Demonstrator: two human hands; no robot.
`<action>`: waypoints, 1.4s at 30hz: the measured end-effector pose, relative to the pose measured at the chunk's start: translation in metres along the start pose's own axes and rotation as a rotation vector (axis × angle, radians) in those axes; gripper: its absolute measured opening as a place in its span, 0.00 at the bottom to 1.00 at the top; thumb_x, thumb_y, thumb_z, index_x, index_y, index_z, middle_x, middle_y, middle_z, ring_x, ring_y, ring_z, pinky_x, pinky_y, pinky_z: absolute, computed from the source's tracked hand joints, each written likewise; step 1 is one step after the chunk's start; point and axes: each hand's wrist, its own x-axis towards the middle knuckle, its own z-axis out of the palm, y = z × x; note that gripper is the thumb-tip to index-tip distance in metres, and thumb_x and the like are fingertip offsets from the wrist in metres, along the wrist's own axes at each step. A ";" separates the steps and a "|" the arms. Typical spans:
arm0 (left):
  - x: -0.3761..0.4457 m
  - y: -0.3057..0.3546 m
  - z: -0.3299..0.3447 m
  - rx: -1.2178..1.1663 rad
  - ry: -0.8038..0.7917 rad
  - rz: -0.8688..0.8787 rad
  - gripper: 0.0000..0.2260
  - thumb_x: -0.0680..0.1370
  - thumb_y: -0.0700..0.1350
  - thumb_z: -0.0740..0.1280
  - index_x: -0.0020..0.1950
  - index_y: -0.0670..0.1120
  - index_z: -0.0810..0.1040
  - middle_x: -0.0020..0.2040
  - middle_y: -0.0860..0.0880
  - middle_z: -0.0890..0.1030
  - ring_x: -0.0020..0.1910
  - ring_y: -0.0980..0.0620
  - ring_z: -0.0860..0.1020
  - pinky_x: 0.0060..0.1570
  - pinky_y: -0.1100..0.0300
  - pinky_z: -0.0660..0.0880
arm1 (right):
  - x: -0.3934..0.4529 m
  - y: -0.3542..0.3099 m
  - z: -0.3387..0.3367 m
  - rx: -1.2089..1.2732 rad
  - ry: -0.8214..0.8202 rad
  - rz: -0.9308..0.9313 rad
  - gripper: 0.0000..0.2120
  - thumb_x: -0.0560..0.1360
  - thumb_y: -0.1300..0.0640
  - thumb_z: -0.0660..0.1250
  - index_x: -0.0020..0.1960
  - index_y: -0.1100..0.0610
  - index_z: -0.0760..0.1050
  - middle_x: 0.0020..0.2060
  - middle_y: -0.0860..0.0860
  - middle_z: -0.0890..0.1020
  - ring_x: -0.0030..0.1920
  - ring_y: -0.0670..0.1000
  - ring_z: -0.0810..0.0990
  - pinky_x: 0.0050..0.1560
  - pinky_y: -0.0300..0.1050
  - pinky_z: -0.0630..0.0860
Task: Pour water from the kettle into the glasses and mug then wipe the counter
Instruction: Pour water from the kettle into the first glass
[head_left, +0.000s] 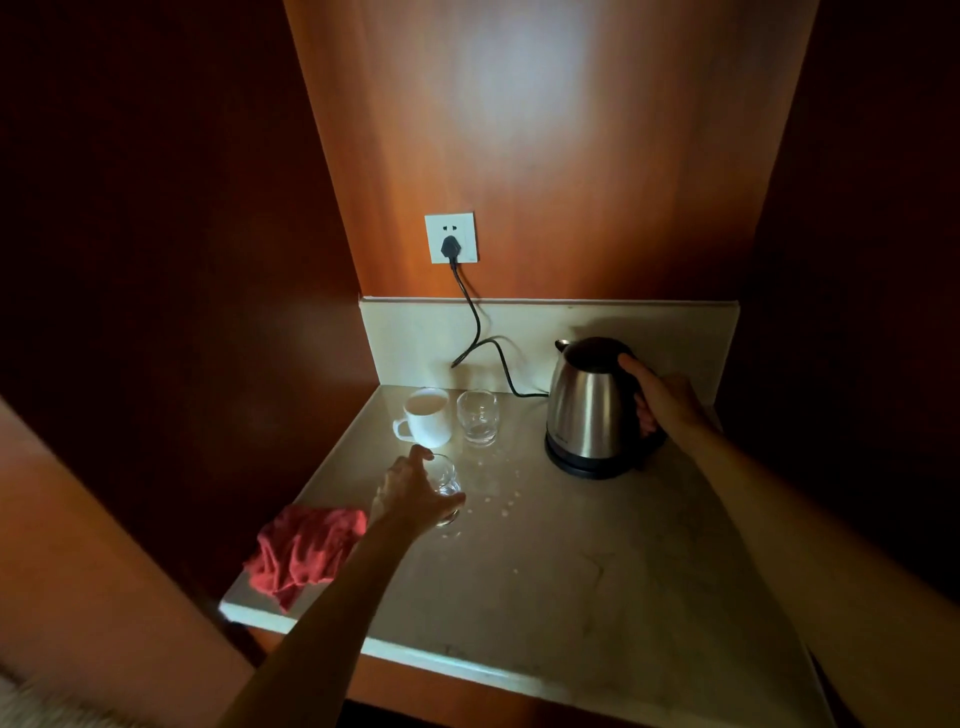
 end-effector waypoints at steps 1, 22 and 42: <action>-0.001 -0.001 0.001 -0.003 -0.003 -0.006 0.33 0.63 0.57 0.78 0.63 0.50 0.71 0.55 0.47 0.79 0.54 0.47 0.78 0.52 0.56 0.74 | -0.001 0.000 0.000 0.001 -0.008 0.004 0.27 0.71 0.37 0.73 0.29 0.56 0.67 0.21 0.52 0.69 0.20 0.52 0.67 0.28 0.44 0.67; -0.027 -0.021 0.018 -0.170 0.239 0.057 0.38 0.59 0.59 0.82 0.64 0.47 0.75 0.56 0.45 0.83 0.45 0.45 0.84 0.44 0.53 0.80 | -0.004 0.018 -0.003 0.169 -0.033 -0.044 0.29 0.72 0.37 0.72 0.28 0.59 0.72 0.23 0.57 0.71 0.22 0.53 0.68 0.27 0.42 0.68; -0.018 -0.042 0.000 -0.252 0.040 0.126 0.37 0.57 0.59 0.82 0.64 0.55 0.75 0.53 0.56 0.82 0.42 0.58 0.82 0.49 0.61 0.80 | -0.062 -0.072 -0.005 0.014 -0.120 -0.207 0.27 0.72 0.37 0.72 0.27 0.57 0.71 0.21 0.55 0.69 0.20 0.52 0.65 0.25 0.41 0.63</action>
